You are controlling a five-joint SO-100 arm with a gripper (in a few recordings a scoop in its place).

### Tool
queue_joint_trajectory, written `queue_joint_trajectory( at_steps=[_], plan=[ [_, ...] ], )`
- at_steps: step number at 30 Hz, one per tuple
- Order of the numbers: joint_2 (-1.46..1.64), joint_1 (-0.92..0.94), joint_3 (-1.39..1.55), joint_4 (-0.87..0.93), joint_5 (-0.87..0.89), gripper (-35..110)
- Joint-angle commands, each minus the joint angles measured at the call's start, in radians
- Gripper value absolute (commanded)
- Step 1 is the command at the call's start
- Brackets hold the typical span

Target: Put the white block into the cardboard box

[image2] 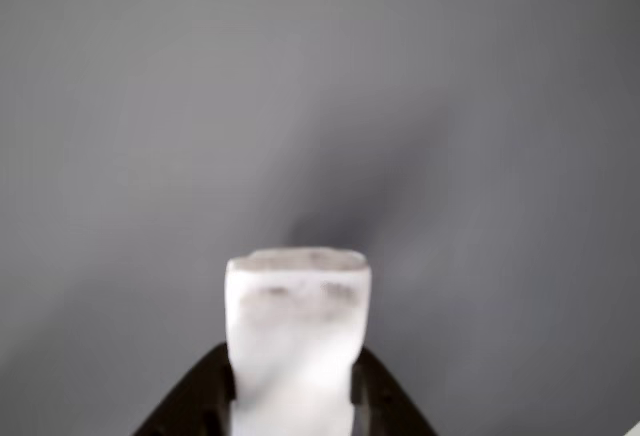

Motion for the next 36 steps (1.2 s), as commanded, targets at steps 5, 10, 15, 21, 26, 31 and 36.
queue_joint_trajectory(
  at_steps=[5, 10, 15, 21, 26, 31, 36],
  plan=[
    [0.252, 0.109, 0.146, -0.015, 0.058, -2],
    [0.281, 0.19, 0.126, -0.067, 0.126, -2],
    [0.301, 0.295, 0.1, -0.072, 0.152, -2],
    [0.295, 0.448, 0.091, -0.038, 0.209, -2],
    [0.256, 0.598, 0.029, 0.041, 0.282, -2],
    [0.193, 0.724, -0.091, 0.095, 0.379, -2],
    [0.11, 0.818, -0.245, 0.124, 0.451, -2]
  ],
)
